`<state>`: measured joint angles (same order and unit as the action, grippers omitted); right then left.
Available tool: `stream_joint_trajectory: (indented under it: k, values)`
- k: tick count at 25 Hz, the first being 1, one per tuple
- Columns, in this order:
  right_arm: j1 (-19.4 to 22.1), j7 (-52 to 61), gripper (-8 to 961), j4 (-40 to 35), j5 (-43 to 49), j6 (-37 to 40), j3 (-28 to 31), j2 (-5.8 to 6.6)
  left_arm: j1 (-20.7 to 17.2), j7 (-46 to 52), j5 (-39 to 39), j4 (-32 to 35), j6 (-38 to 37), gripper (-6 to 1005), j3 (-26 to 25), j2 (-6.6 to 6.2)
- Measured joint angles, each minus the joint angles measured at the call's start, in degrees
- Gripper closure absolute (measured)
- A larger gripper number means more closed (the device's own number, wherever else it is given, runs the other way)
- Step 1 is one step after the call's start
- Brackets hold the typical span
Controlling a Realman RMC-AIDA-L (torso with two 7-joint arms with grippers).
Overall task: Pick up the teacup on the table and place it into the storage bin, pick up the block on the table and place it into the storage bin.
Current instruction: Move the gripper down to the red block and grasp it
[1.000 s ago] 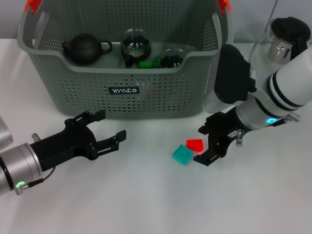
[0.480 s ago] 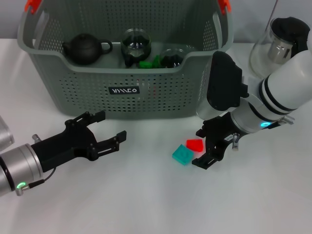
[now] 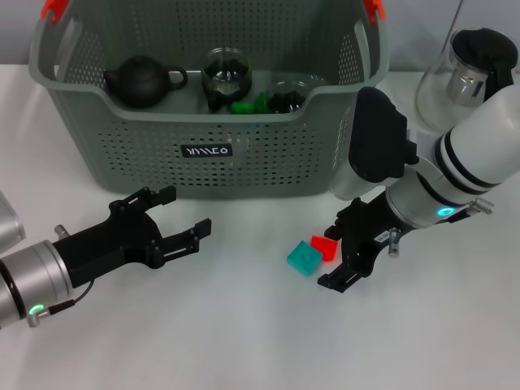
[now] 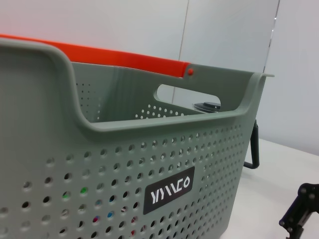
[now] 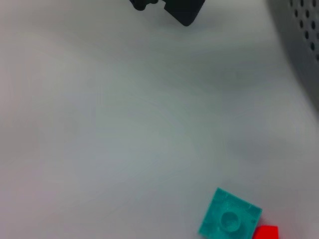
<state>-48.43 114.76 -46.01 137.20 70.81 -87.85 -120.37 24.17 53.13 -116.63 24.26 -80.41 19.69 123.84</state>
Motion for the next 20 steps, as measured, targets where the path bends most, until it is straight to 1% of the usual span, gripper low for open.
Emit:
stream_joint_trajectory:
  k: [7, 13, 20]
  values:
    - [0.0, 0.9, 106, 0.5, 0.5, -3.0, -1.2, -0.15, -0.1, -0.1, 0.0, 0.0, 0.0, 143, 0.0, 0.00]
    - [0.0, 1.9, 106, 0.6, 0.5, -3.5, -2.6, -0.09, -0.3, -0.1, 0.0, 0.0, 0.1, 143, 0.0, 0.00]
    - [0.1, 3.1, 319, 0.7, 0.5, -3.9, -2.8, -0.04, -0.3, -0.1, 0.0, -0.1, 0.1, 143, 0.0, 0.00]
